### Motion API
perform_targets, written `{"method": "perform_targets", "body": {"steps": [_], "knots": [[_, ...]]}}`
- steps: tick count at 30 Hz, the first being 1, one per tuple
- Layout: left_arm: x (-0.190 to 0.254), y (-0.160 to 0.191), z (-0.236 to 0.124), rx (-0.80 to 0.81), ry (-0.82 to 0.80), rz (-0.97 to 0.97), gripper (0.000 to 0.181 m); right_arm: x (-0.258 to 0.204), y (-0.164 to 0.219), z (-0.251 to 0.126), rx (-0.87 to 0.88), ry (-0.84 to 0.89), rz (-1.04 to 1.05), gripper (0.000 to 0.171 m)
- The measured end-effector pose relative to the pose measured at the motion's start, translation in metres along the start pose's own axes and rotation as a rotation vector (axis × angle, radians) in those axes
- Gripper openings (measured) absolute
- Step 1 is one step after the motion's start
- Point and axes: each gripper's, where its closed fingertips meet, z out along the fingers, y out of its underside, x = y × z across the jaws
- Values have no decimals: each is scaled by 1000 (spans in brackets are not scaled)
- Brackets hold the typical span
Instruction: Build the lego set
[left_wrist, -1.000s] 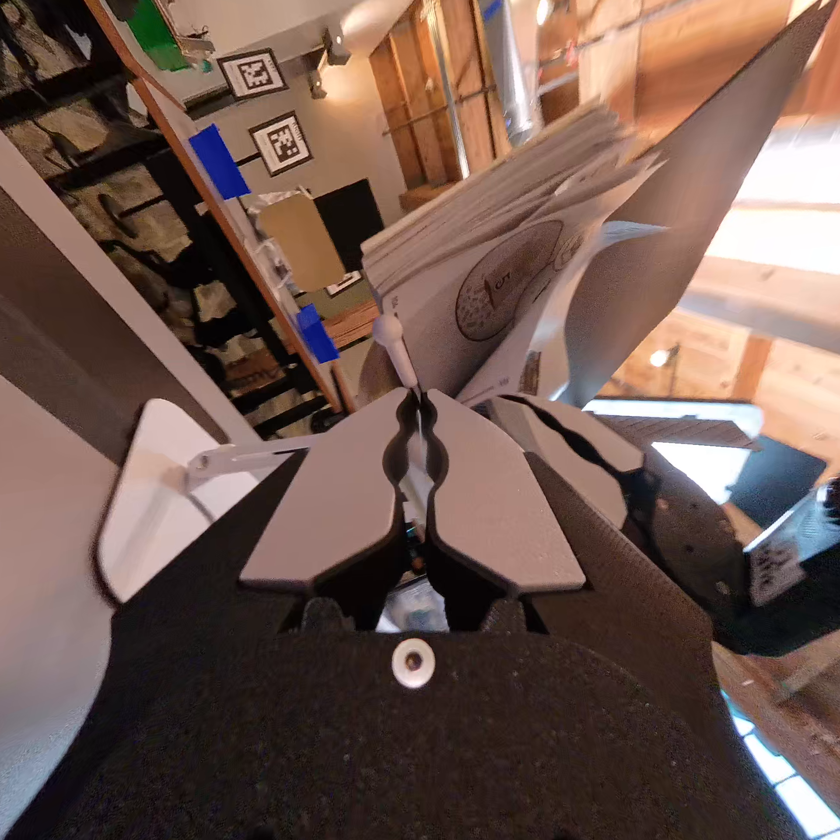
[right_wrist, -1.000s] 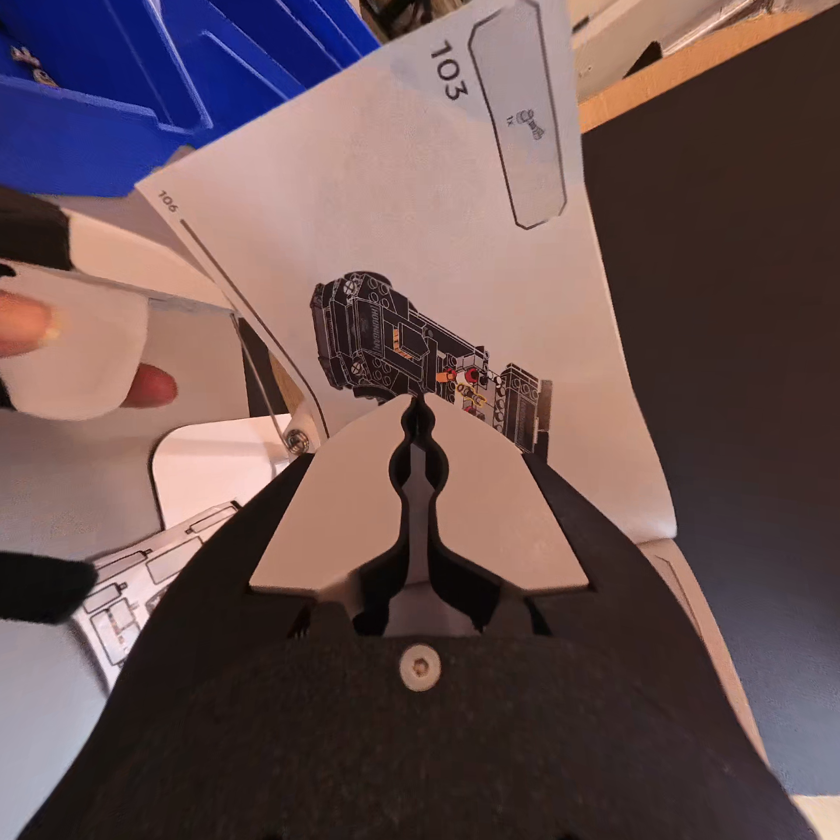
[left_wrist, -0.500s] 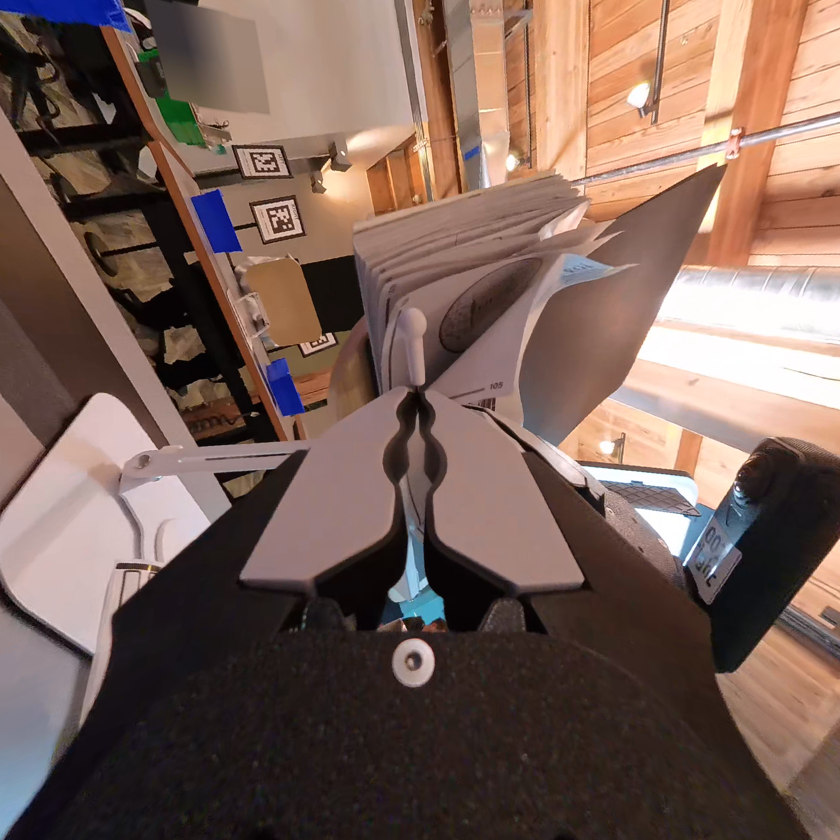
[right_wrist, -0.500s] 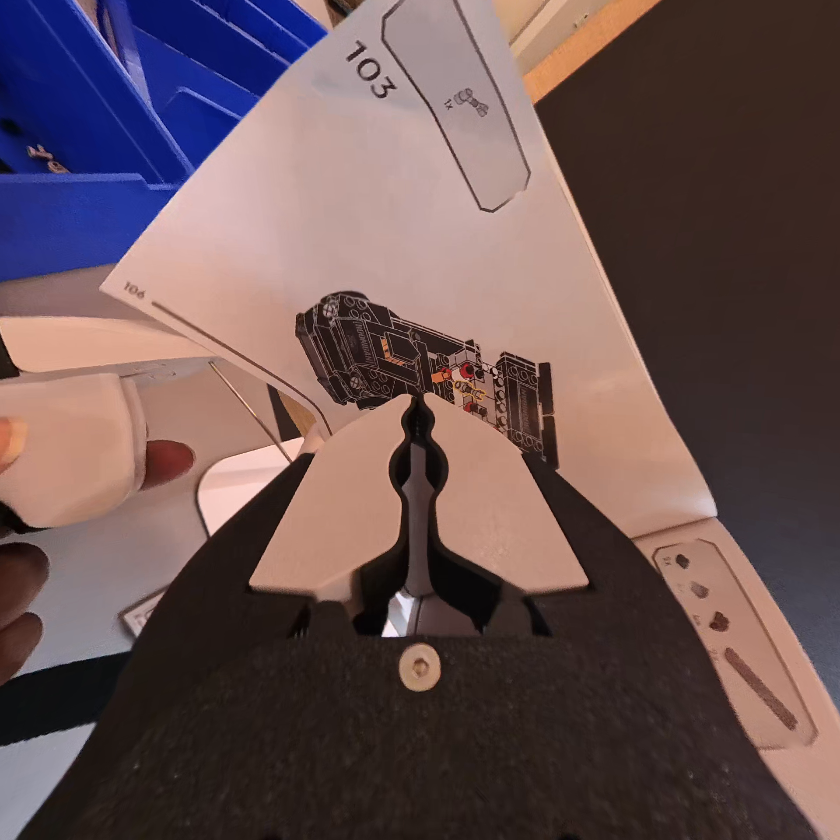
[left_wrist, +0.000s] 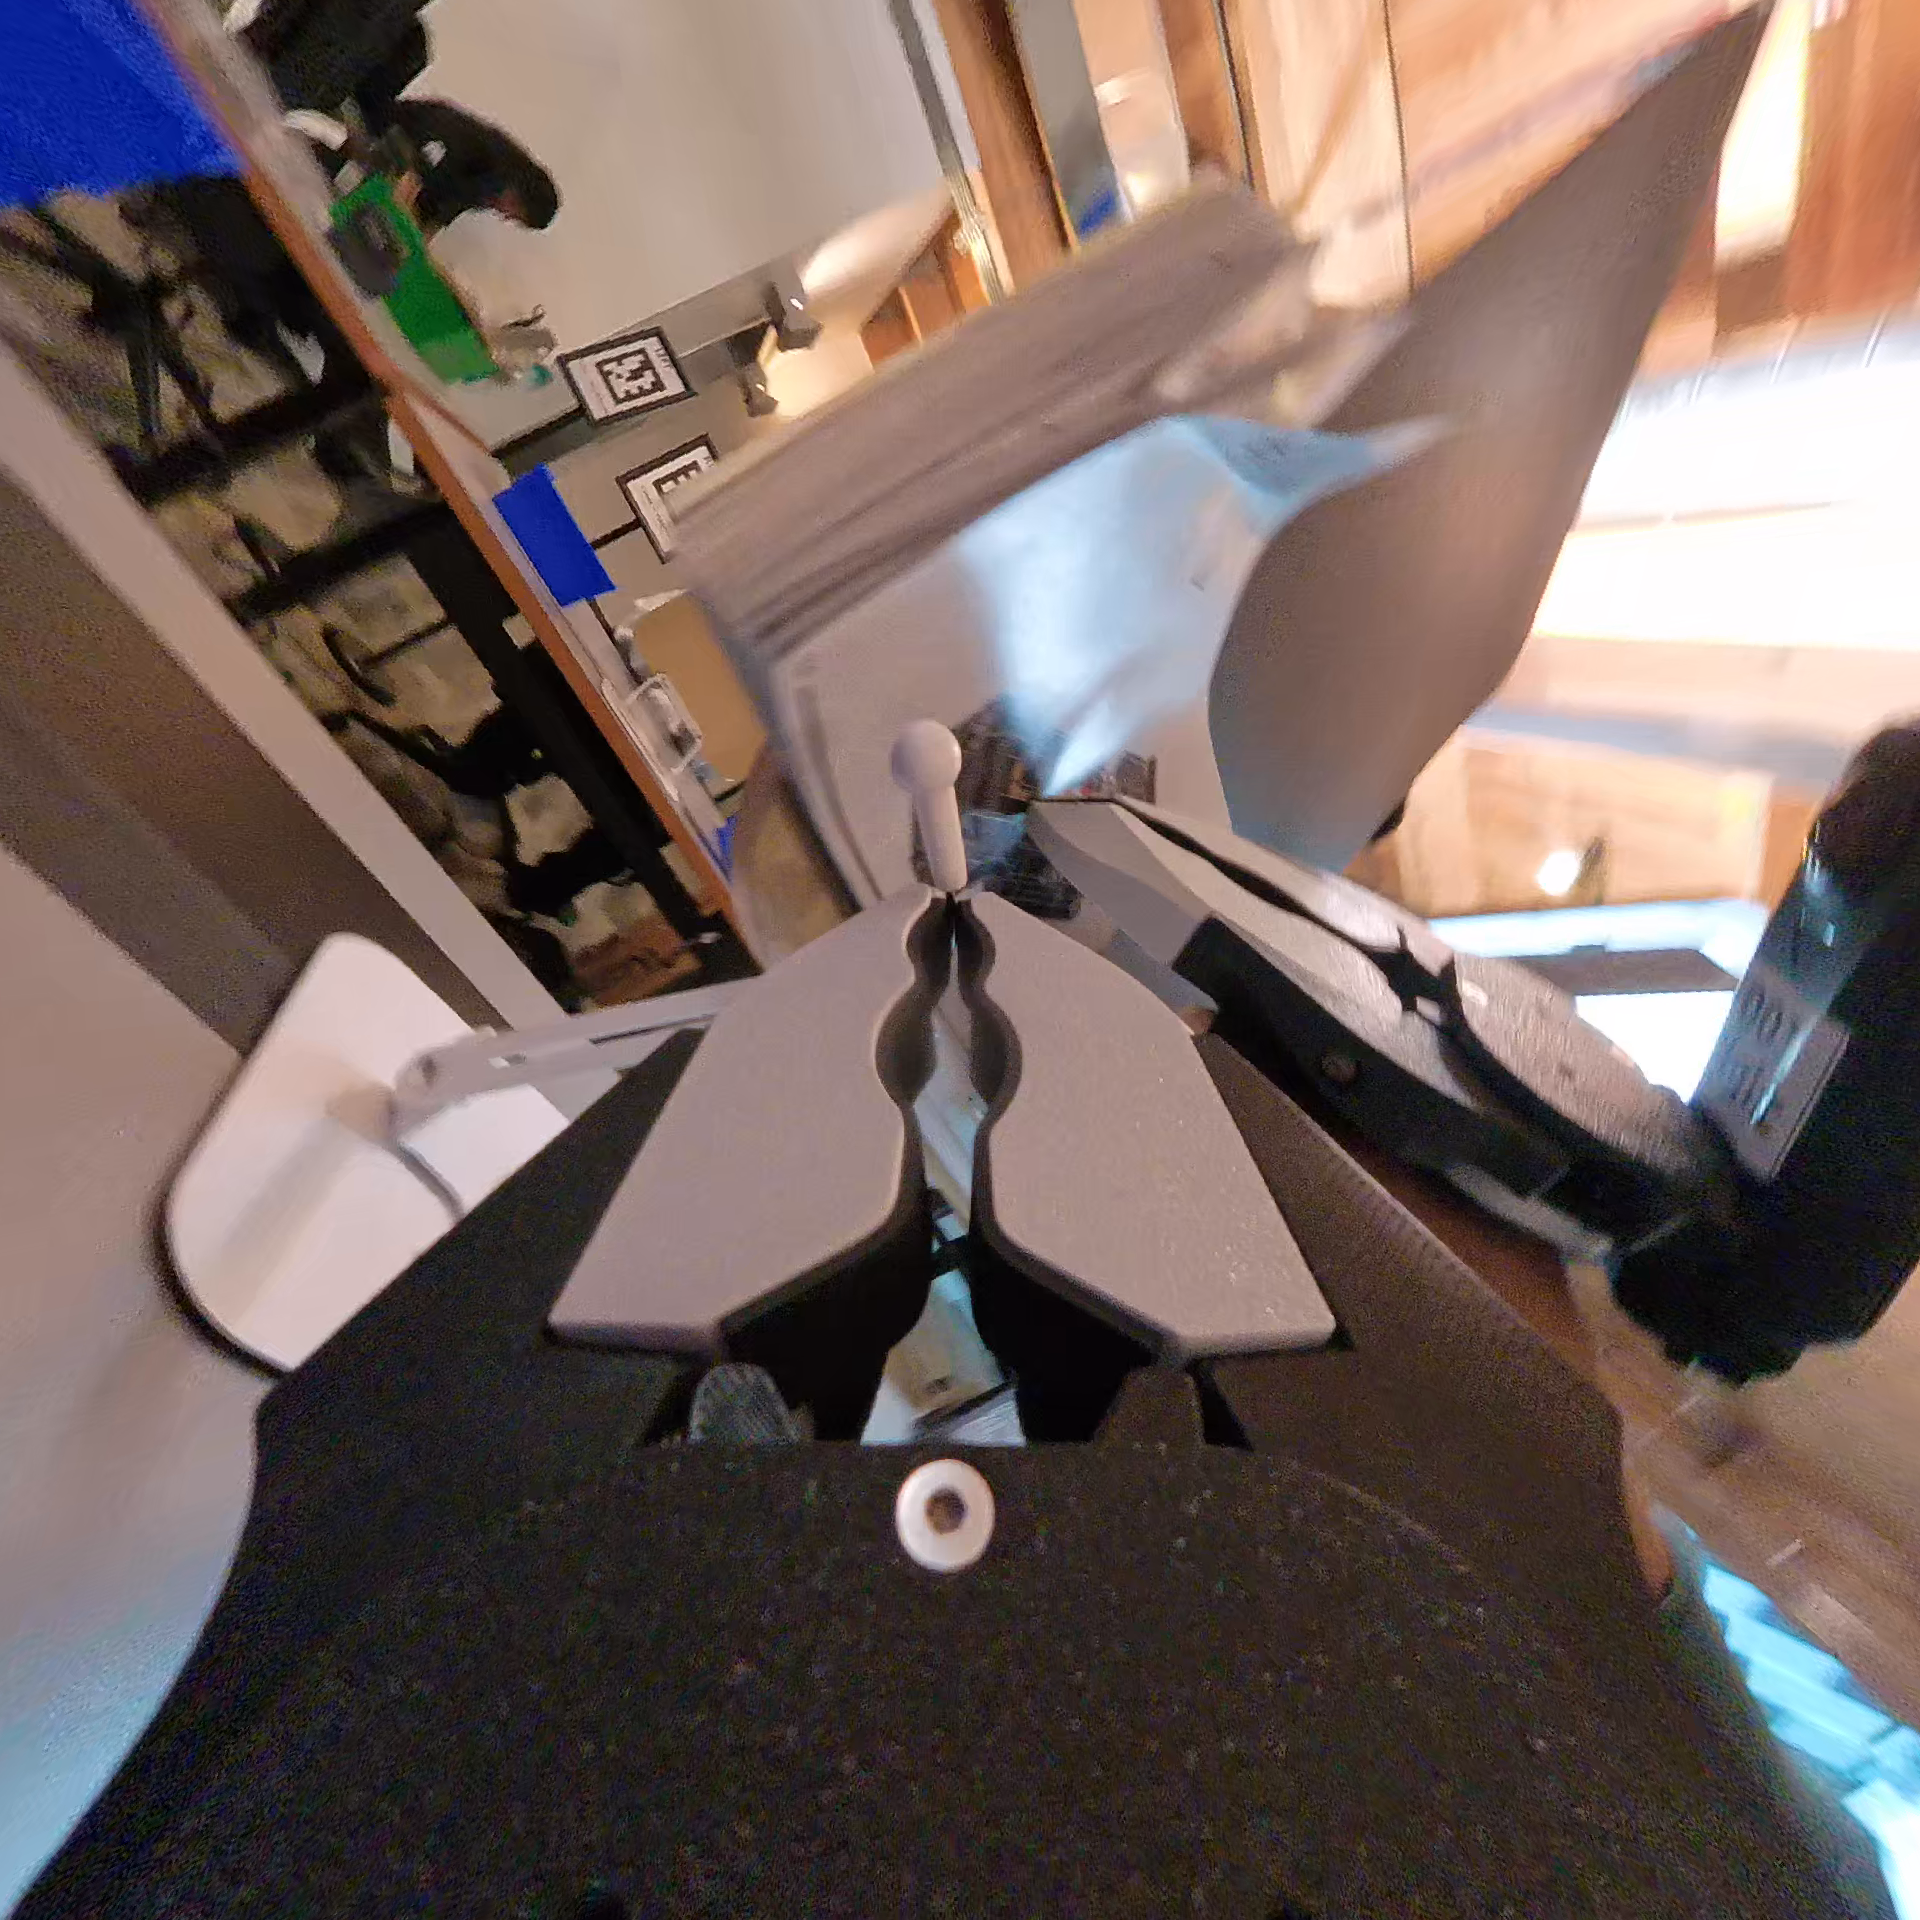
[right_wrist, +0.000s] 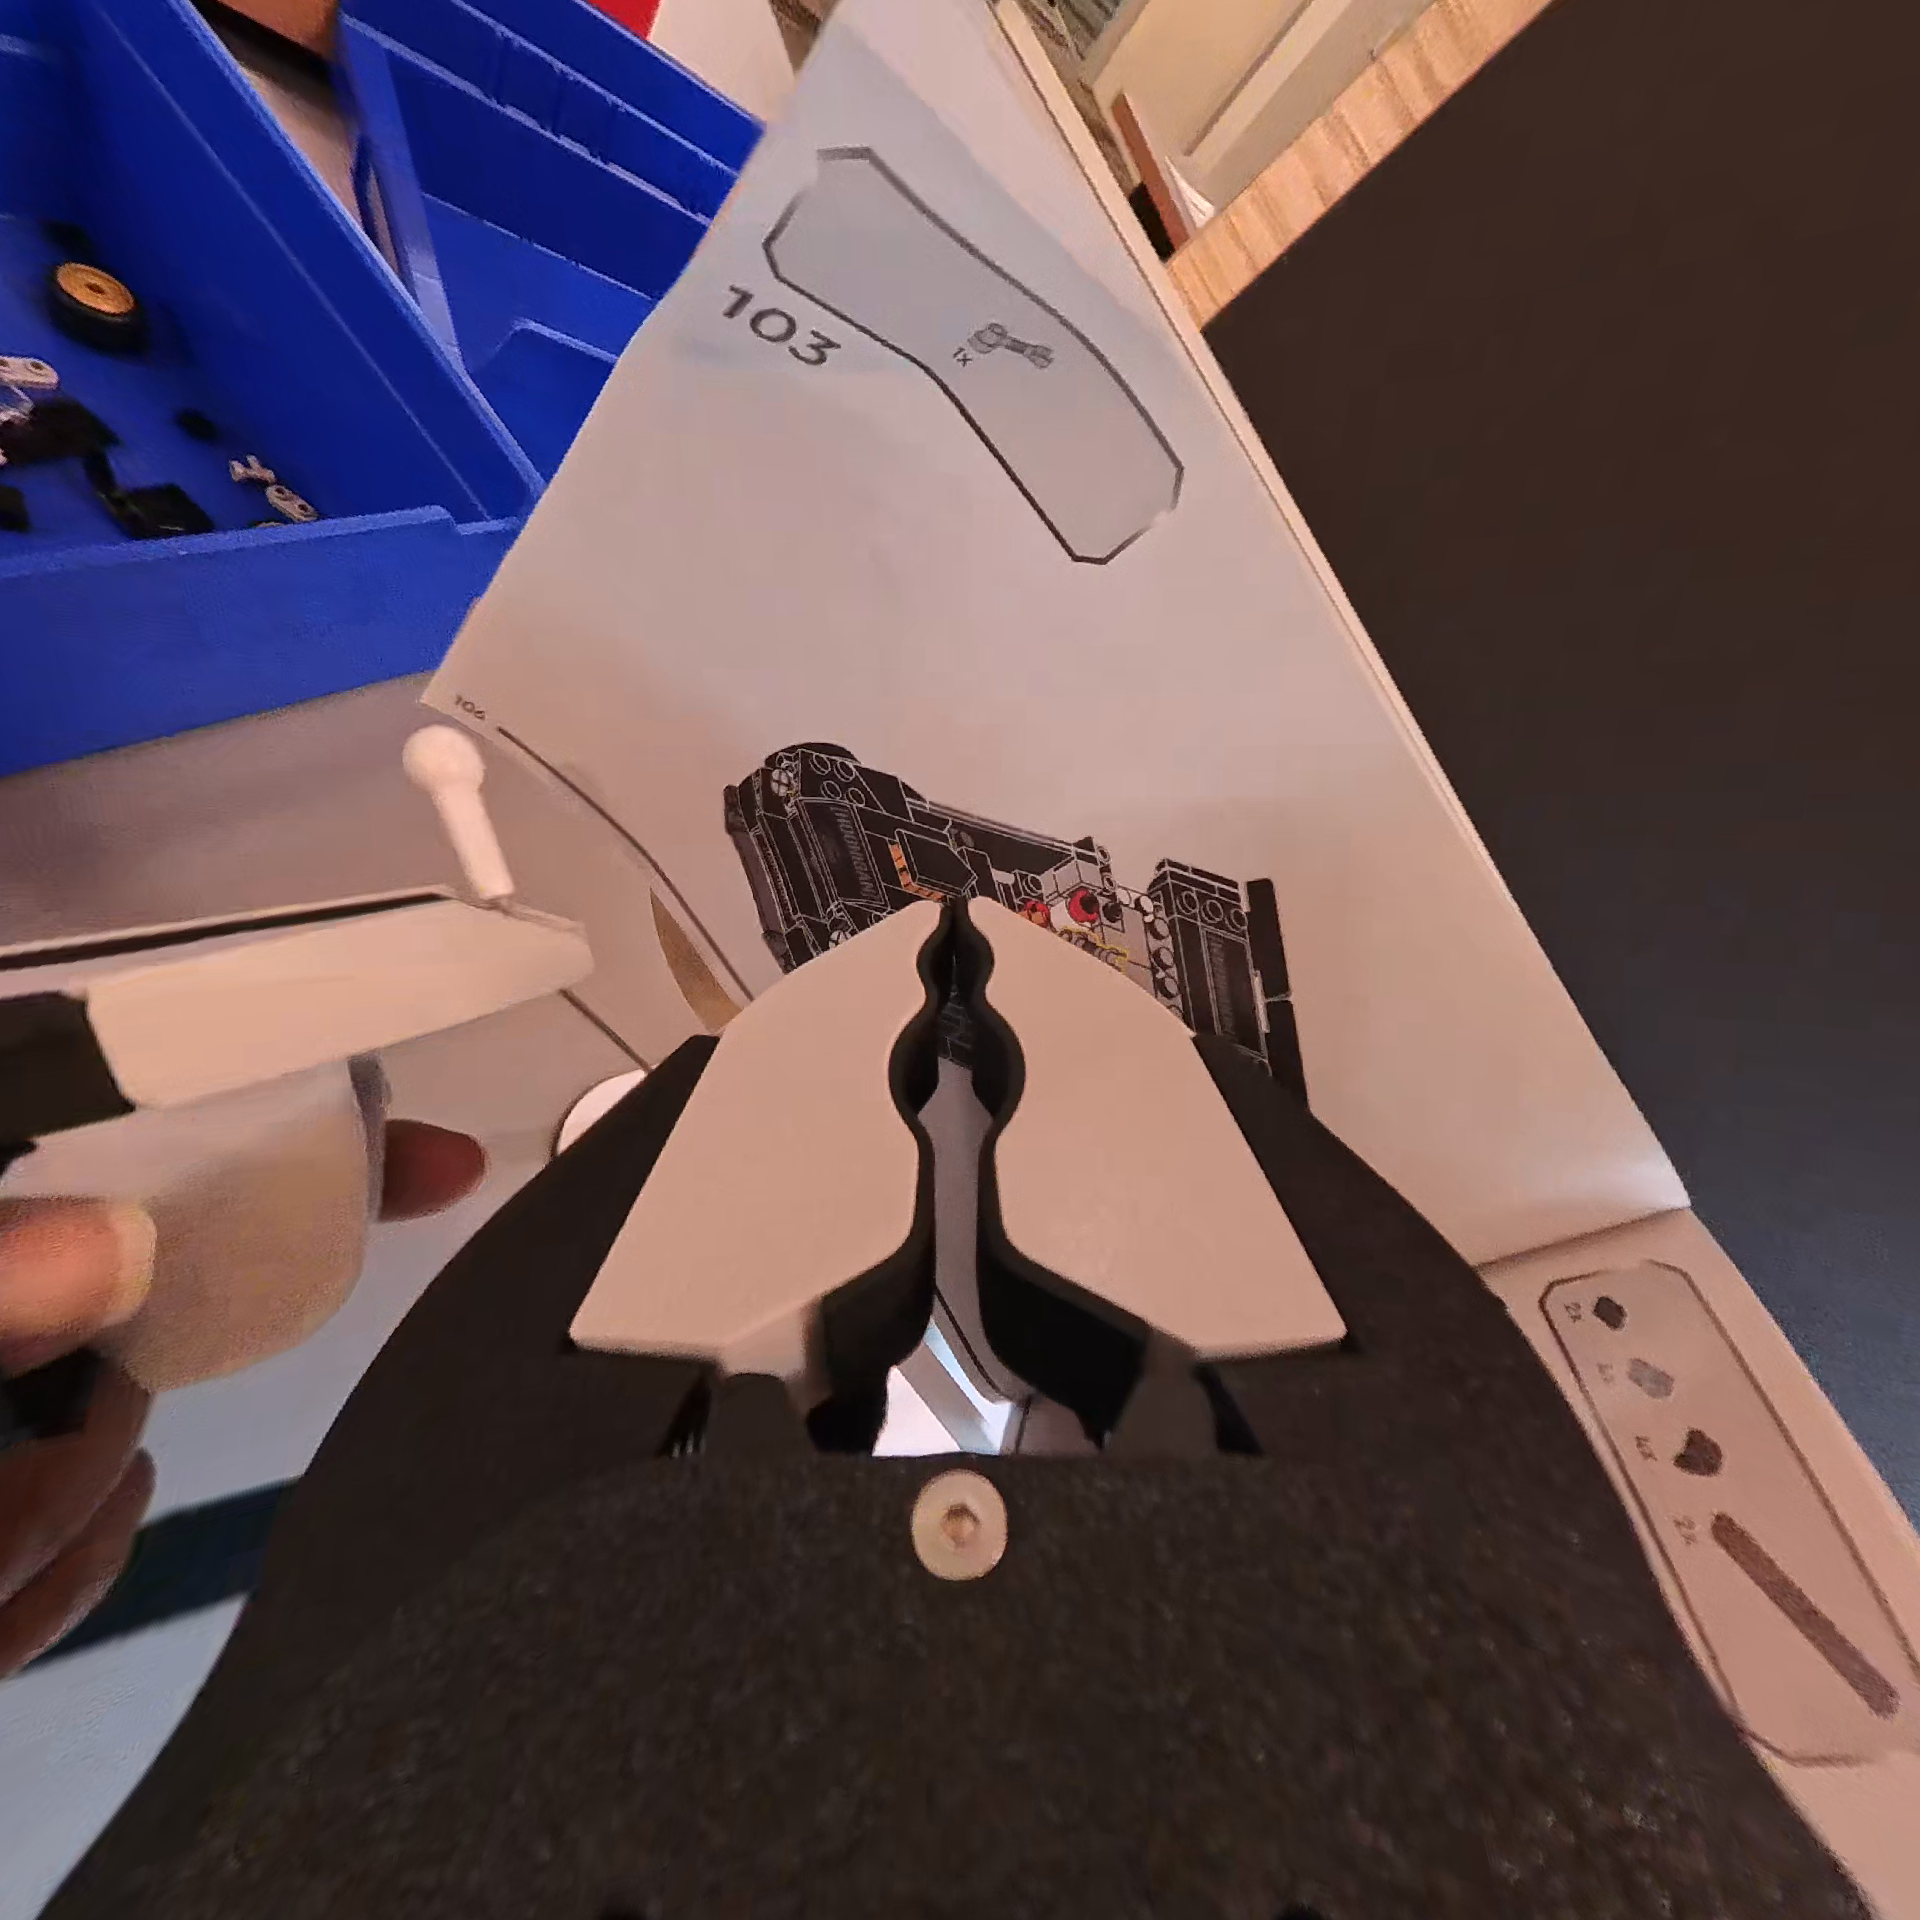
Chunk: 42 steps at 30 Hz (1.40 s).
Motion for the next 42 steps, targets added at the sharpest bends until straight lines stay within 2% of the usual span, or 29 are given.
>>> {"method": "perform_targets", "body": {"steps": [2, 6, 9, 12, 14, 18, 22, 26, 31, 35, 36, 37, 40, 42], "knots": [[16, 3, 7, -63, 36, 222, 1, 0, 0, -1, 10, -15, 16, 0], [33, 14, 34, -278, 44, 844, 2, 8, 3, -4, 14, -47, 95, 0], [35, 25, 46, -438, 118, 1068, 3, 14, 5, -15, 51, -133, 233, 0], [32, 26, 52, -500, 70, 1272, 5, 20, 15, -31, 102, -129, 285, 0], [35, 31, 53, -512, 74, 1339, 4, 26, 28, -44, 132, -80, 316, 0], [39, 48, 54, -564, 87, 1597, 4, 55, 65, -66, 173, 142, 348, 0], [37, 68, 57, -673, 115, 1974, 4, 57, 94, -63, 165, 140, 437, 0], [32, 80, 57, -744, 165, 2280, 4, 51, 103, -52, 192, 102, 471, 0], [26, 89, 55, -854, 262, 2477, 5, 45, 106, -48, 218, 70, 500, 0], [23, 93, 54, -912, 295, 2527, 5, 47, 110, -54, 232, 67, 524, 0], [24, 93, 54, -902, 297, 2489, 6, 51, 111, -58, 244, 83, 529, 0], [26, 93, 53, -883, 298, 2420, 10, 59, 114, -65, 258, 114, 537, 8], [38, 85, 48, -799, 225, 2096, 39, 94, 135, -87, 279, 250, 599, 44], [52, 69, 45, -692, 186, 1802, 45, 118, 156, -97, 285, 311, 677, 67]]}}
